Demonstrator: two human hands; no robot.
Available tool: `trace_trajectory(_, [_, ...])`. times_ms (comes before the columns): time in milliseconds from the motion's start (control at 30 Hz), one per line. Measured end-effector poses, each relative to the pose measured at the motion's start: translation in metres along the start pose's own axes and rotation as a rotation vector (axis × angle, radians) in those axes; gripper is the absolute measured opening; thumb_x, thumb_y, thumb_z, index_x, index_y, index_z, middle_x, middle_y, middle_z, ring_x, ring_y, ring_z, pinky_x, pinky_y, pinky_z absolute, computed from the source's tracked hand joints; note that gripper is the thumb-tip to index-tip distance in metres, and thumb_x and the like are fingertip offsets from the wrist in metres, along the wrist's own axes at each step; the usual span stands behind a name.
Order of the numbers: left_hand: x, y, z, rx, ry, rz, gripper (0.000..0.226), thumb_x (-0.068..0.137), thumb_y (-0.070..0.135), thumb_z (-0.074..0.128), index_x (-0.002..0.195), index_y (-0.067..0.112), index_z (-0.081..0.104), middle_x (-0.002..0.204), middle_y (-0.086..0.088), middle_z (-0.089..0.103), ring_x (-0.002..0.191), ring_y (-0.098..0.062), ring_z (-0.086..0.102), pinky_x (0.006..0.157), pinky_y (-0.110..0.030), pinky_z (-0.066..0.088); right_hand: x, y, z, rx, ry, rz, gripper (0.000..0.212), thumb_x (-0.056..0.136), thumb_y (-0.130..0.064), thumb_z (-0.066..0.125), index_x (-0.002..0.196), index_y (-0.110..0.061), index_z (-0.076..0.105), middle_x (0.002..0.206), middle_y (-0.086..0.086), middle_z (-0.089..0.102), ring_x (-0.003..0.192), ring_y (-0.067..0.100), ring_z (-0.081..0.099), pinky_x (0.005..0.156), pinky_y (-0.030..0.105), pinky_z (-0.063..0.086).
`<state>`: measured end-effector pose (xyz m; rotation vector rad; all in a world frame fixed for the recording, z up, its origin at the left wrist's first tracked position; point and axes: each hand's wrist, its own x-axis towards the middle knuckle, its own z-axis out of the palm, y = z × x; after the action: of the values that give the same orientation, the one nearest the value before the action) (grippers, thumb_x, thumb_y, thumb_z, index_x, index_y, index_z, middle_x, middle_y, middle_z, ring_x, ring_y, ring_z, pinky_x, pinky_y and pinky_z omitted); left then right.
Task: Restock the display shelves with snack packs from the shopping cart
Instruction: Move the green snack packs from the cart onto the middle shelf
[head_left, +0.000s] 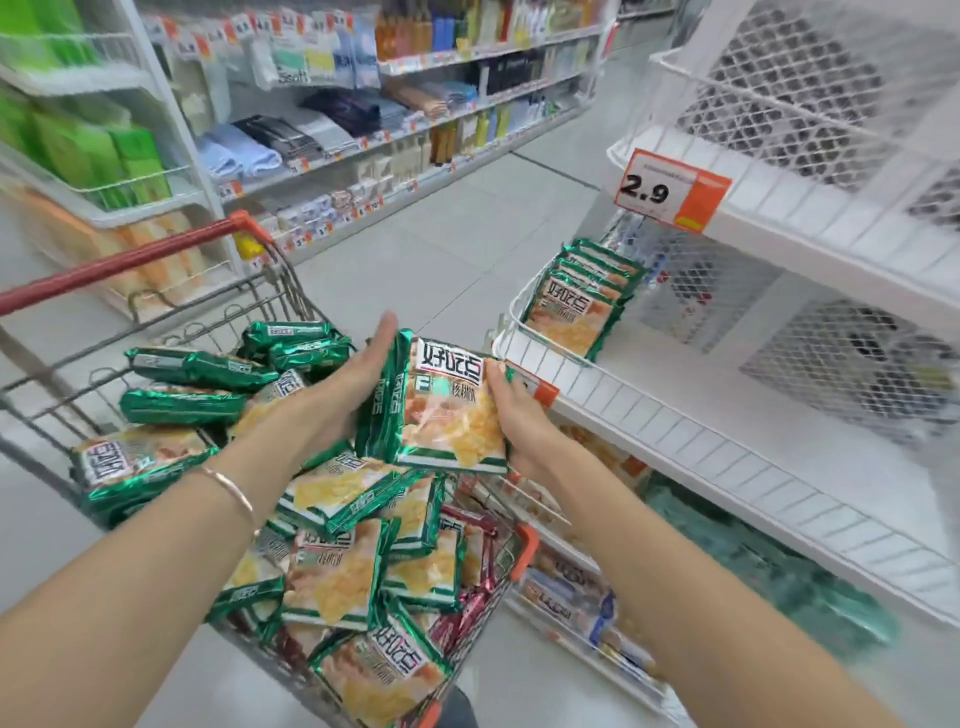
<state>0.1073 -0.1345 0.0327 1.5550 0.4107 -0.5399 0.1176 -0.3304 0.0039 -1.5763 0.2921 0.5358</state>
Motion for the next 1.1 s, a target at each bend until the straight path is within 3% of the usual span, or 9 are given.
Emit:
trace_trajectory(67, [0.013,0.023,0.025,0.083,-0.088,0.068,0.148,0.036,0.102,0.052,0.158,0.037,0.001,0.167,-0.001,0.011,0.15,-0.031,0.022,0.119,-0.058,0.018,0.004,-0.012,-0.028,-0.029,0.119,-0.039,0.094,0.083,-0.082,0.043,0.155,-0.024,0.025,0.154,0.001,0.04,0.134,0.03,0.049,0.114,0.054,0.037])
trace_trajectory(133, [0.035,0.052,0.053,0.171,-0.097,0.156,0.121,0.055,0.079,0.076,0.151,0.026,0.023,0.145,-0.007,0.046,0.126,-0.028,0.051,0.107,-0.048,0.041,0.008,-0.031,-0.06,0.007,0.203,-0.074,0.087,0.08,-0.084,0.044,0.145,-0.026,0.044,0.143,0.0,0.055,0.124,0.026,0.058,0.109,0.052,0.044])
trace_trajectory(233, [0.075,0.1,0.09,0.233,-0.057,0.274,0.101,0.05,0.064,0.088,0.13,0.018,0.045,0.118,-0.01,0.066,0.103,-0.028,0.067,0.093,-0.048,0.054,0.011,-0.063,-0.107,0.168,0.169,-0.206,0.026,0.095,-0.049,0.058,0.108,-0.026,0.06,0.086,-0.002,0.067,0.071,0.012,0.067,0.074,0.033,0.058])
trace_trajectory(400, [0.129,0.169,0.137,0.357,-0.174,0.413,0.022,0.086,0.014,0.072,0.104,0.018,0.059,0.102,-0.009,0.075,0.097,-0.027,0.072,0.092,-0.041,0.056,0.038,-0.095,-0.162,0.122,0.335,-0.371,0.033,0.066,-0.006,0.071,0.098,-0.007,0.063,0.083,0.008,0.071,0.078,0.023,0.068,0.073,0.039,0.06])
trace_trajectory(467, [0.155,0.177,0.144,0.426,-0.189,0.415,0.031,0.083,0.005,0.073,0.108,0.018,0.059,0.107,-0.009,0.073,0.1,-0.024,0.071,0.098,-0.042,0.053,0.056,-0.093,-0.174,-0.037,0.461,-0.444,0.039,0.078,0.001,0.071,0.115,-0.006,0.062,0.102,0.015,0.071,0.089,0.021,0.066,0.081,0.041,0.058])
trace_trajectory(600, [0.199,0.166,0.147,0.472,-0.148,0.415,0.075,0.077,0.0,0.079,0.141,0.019,0.045,0.123,-0.005,0.061,0.103,-0.018,0.066,0.086,-0.032,0.056,0.09,-0.075,-0.184,-0.225,0.415,-0.528,0.072,0.075,0.005,0.076,0.132,-0.022,0.04,0.11,-0.015,0.058,0.094,-0.012,0.058,0.07,0.0,0.044])
trace_trajectory(867, [0.231,0.171,0.159,0.553,-0.214,0.479,0.07,0.079,-0.006,0.072,0.136,0.024,0.045,0.107,0.008,0.059,0.087,-0.008,0.066,0.061,-0.018,0.055,0.123,-0.04,-0.202,-0.28,0.54,-0.473,0.103,0.069,-0.018,0.092,0.146,-0.025,0.024,0.107,-0.031,0.048,0.091,-0.017,0.054,0.069,-0.008,0.034])
trace_trajectory(1000, [0.238,0.166,0.145,0.786,-0.29,0.482,0.082,0.073,-0.007,0.077,0.139,0.023,0.039,0.111,0.009,0.058,0.097,-0.007,0.062,0.078,-0.024,0.053,0.123,-0.03,-0.19,-0.457,0.448,-0.526,0.11,0.068,-0.025,0.093,0.149,-0.028,0.019,0.114,-0.032,0.049,0.093,-0.024,0.052,0.078,-0.004,0.039])
trace_trajectory(1100, [0.244,0.156,0.13,1.25,-0.243,0.49,0.097,0.063,0.01,0.089,0.142,0.022,0.034,0.133,-0.001,0.051,0.117,-0.021,0.053,0.101,-0.036,0.046,0.127,-0.021,-0.183,-0.535,0.257,-0.447,0.108,0.074,-0.045,0.085,0.154,-0.037,0.013,0.14,-0.013,0.048,0.12,-0.002,0.053,0.105,0.027,0.046])
